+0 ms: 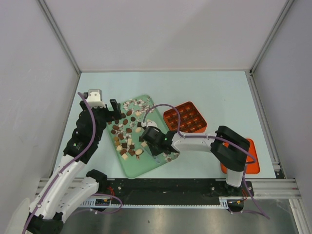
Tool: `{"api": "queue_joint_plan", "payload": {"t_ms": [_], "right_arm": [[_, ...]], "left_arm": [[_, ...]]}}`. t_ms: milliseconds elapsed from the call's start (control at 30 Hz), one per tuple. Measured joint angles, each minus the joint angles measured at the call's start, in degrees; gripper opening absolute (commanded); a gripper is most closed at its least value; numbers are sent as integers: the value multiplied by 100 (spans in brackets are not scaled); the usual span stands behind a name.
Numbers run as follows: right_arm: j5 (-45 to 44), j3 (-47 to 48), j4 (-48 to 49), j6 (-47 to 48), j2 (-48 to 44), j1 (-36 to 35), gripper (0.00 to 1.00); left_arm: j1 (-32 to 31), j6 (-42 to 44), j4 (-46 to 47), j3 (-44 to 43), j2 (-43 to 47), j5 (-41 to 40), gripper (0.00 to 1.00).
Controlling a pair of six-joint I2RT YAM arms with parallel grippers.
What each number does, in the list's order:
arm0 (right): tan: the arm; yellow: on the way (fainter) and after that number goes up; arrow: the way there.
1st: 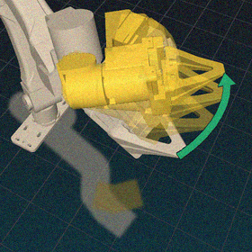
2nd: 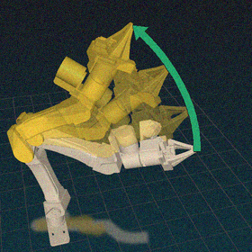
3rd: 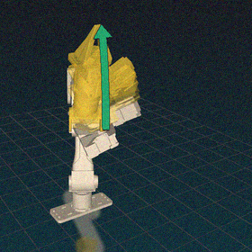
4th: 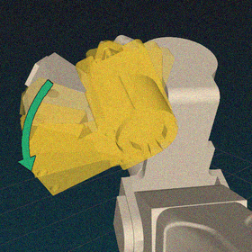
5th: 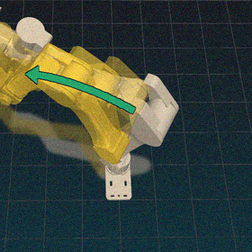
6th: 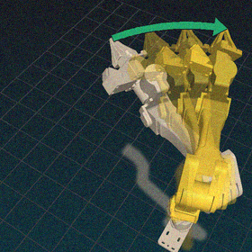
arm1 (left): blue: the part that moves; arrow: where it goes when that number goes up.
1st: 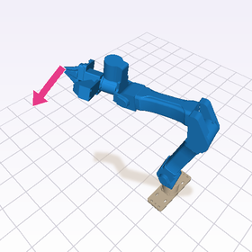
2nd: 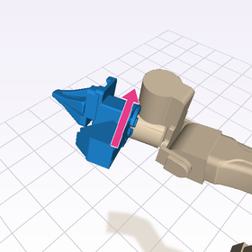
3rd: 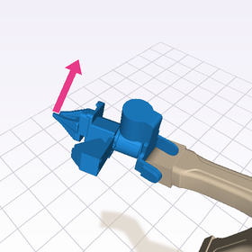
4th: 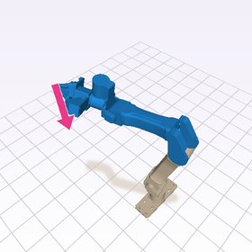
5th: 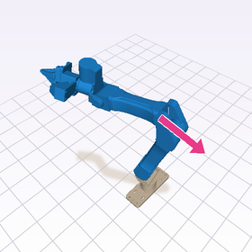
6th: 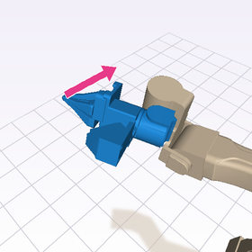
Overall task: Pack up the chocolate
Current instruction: Adjust the clamp.
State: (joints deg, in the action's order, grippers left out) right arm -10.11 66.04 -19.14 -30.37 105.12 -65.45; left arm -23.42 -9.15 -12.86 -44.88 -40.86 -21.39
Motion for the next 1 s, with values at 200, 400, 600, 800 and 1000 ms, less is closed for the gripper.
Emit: {"api": "queue_joint_plan", "payload": {"t_ms": [200,400,600,800,1000], "right_arm": [[-17,4,-120,39,-70,-24,0],[-188,4,-407,140,-533,-118,0],[-420,4,-442,273,-1213,-210,0],[-592,-44,-306,326,-1766,-232,0],[-649,-361,-35,295,-2282,-232,0]], "left_arm": [[0,-227,-118,0,-46,404,100],[4,-647,-474,22,-103,992,100],[7,-1438,-474,553,140,1939,100],[-26,-2302,-345,1246,385,2778,100],[-212,-3097,197,1731,455,3252,93]]}}
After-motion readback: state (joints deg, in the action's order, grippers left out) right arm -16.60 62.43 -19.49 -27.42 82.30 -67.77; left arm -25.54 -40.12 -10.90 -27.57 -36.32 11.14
